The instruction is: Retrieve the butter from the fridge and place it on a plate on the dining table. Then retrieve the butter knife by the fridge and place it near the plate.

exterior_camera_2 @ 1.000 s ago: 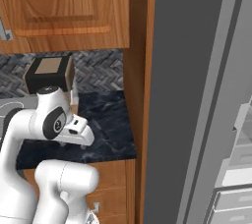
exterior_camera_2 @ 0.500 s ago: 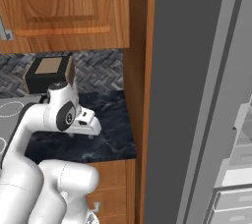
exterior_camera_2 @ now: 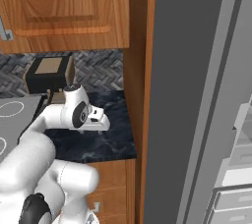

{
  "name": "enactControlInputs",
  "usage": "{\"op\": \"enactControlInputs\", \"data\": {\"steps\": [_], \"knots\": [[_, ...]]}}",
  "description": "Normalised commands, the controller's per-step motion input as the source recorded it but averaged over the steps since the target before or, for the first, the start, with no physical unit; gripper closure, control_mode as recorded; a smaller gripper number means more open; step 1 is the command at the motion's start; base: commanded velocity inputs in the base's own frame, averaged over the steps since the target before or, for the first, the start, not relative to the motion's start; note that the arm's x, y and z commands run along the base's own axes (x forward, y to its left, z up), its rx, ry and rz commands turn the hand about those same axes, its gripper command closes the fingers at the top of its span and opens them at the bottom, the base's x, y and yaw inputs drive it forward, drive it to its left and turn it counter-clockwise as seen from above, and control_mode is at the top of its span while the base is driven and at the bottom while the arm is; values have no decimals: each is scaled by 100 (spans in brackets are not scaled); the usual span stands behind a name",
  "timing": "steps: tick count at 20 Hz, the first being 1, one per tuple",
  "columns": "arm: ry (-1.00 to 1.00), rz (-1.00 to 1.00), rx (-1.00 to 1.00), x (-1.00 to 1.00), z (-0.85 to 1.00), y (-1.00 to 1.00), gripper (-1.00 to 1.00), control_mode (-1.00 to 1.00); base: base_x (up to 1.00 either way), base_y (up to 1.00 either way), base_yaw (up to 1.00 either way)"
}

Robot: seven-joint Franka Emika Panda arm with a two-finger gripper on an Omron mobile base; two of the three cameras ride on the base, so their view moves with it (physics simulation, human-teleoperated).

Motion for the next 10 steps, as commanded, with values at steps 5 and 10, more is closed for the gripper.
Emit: {"op": "enactControlInputs", "data": {"steps": [5, 10], "knots": [[0, 7, 0, 60, -23, 0, -100, -100, 0, 0, 0], [0, 9, 0, 57, -27, 0, -100, -100, 0, 0, 0]]}}
